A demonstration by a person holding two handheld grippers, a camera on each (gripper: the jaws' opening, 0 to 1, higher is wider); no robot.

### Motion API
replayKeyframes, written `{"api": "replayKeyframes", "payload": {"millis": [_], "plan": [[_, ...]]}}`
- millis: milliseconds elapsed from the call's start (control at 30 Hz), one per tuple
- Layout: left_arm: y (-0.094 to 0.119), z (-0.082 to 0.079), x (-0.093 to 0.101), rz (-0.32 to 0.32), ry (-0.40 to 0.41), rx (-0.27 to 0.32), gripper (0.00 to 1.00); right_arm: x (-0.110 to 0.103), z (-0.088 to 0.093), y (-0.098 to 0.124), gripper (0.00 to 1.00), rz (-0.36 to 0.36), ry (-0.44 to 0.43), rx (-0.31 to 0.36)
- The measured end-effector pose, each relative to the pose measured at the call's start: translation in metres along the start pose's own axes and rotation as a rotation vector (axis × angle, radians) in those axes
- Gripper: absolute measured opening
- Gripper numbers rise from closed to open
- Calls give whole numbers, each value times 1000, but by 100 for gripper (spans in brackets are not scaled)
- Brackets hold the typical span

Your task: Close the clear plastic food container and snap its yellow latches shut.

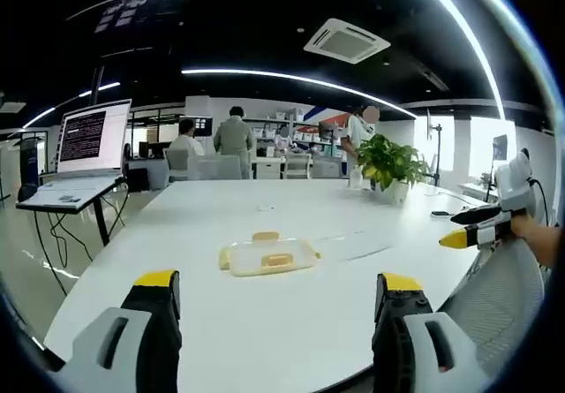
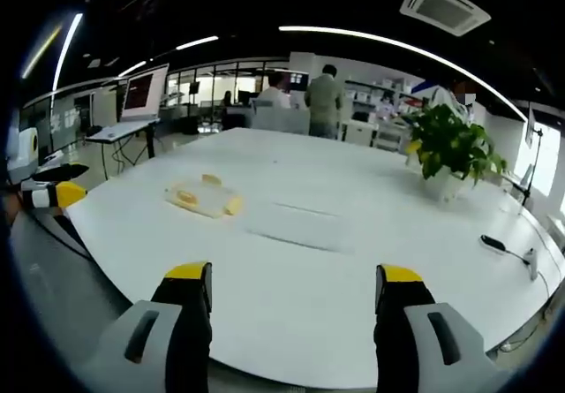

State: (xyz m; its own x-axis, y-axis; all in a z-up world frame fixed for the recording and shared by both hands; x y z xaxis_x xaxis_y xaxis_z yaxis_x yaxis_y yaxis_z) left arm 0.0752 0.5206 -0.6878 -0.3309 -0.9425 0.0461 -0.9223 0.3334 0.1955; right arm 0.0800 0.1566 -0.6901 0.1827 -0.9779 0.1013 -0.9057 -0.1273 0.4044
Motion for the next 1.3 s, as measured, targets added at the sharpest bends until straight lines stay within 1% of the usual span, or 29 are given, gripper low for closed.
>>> {"api": "replayKeyframes", "payload": {"millis": [300,433,867,967,1300], "plan": [[0,0,2,12,2,-20,85,1,0,0,73,4,-3,3],[0,-1,2,16,11,-4,85,1,0,0,73,5,-1,4],[-1,2,3,14,4,-48,84,1,0,0,72,-1,4,5],[-1,3,3,18,3,-59,83,1,1,0,71,-4,5,1],[-1,2,4,15,5,-57,83,1,1,0,70,-6,9,-6]]}}
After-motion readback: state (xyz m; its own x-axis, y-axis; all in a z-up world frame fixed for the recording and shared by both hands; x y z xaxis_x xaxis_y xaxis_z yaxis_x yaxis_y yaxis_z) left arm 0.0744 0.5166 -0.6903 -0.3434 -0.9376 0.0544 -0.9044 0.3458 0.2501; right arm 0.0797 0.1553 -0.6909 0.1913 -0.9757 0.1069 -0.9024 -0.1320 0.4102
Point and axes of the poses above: the point that each gripper's makers call its tool centre point, and the gripper's own axes: y roughly backward along the fingers, x roughly to its right, z roughly out of its underside, the point moved 10 cm from there along y, roughly backward along the fingers, and after that the axes turned 2 degrees about z, right-handed, at the moved point
